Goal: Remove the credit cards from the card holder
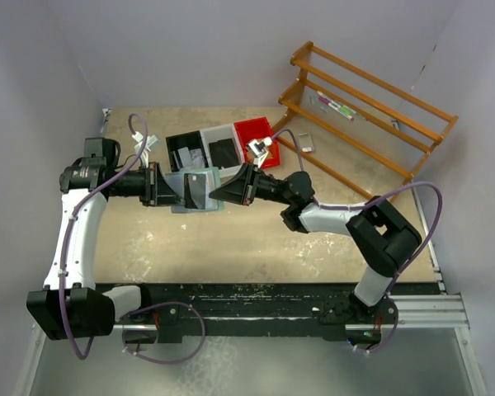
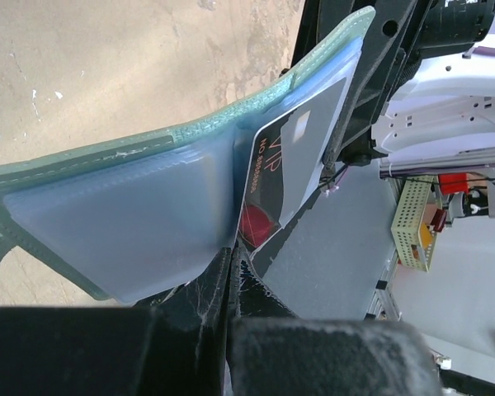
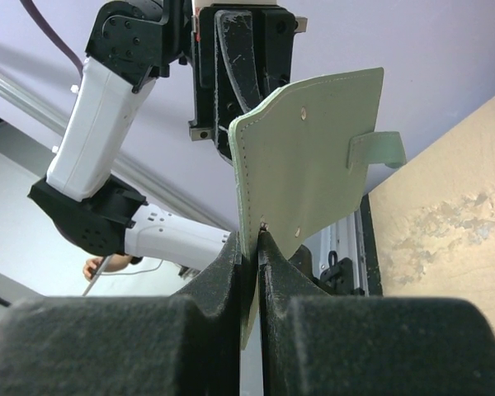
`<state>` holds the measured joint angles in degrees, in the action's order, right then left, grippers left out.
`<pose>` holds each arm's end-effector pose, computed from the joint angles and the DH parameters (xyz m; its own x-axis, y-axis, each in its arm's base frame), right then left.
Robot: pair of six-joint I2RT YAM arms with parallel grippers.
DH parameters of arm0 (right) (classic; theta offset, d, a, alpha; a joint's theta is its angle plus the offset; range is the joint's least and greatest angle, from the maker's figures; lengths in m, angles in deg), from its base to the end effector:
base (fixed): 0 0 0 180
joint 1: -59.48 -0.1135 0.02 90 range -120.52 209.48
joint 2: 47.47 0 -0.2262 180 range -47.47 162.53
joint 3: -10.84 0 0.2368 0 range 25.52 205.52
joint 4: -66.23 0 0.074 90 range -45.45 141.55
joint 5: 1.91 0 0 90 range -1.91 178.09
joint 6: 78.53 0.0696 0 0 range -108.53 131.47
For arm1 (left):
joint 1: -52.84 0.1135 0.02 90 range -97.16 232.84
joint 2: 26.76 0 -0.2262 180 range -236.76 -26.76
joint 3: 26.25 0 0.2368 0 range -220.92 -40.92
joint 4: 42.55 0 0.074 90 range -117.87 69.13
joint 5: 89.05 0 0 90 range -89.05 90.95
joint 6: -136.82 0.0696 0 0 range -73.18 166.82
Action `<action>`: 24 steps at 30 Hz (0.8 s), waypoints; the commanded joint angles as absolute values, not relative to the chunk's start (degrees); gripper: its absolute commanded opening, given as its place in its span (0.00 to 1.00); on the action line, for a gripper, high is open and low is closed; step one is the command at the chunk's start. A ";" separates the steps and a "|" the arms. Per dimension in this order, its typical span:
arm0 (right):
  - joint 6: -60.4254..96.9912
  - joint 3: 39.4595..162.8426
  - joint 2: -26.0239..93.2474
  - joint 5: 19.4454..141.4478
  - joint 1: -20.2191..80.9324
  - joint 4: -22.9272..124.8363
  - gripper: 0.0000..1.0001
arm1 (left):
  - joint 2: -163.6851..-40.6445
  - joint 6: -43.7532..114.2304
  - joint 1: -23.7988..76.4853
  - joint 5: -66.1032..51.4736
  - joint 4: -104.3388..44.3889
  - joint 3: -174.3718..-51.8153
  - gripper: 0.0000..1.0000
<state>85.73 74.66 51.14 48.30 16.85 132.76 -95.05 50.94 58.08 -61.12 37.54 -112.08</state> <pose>0.2323 0.2744 0.2691 -0.7813 0.2860 -0.5547 -0.6223 -0.2896 0.7272 0.2160 -0.0419 0.3004 -0.8554 -0.0447 -0.5161 0.4254 0.5082 -0.7489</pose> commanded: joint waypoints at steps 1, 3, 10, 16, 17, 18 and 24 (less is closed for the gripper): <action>89.02 75.23 49.93 48.52 16.63 142.36 0.00 | -94.62 51.28 58.20 -61.32 34.47 -113.47 0.00; 90.25 75.35 50.89 48.96 16.38 144.02 0.00 | -94.54 49.94 58.20 -63.15 33.23 -112.93 0.00; 91.93 76.00 52.61 50.29 15.26 146.10 0.00 | -95.33 45.84 58.20 -71.57 28.31 -108.04 0.25; 94.54 75.81 53.29 50.32 15.21 149.29 0.00 | -95.62 46.80 58.20 -74.16 29.33 -108.86 0.28; 94.79 75.79 53.46 50.13 15.27 149.99 0.00 | -95.56 46.82 58.20 -74.27 29.41 -109.01 0.27; 95.31 75.79 53.77 49.99 15.27 150.84 0.00 | -95.50 46.82 58.20 -74.33 29.46 -109.04 0.27; 99.07 76.84 56.27 50.65 15.10 154.92 0.00 | -95.67 44.87 58.21 -75.93 27.62 -107.60 0.24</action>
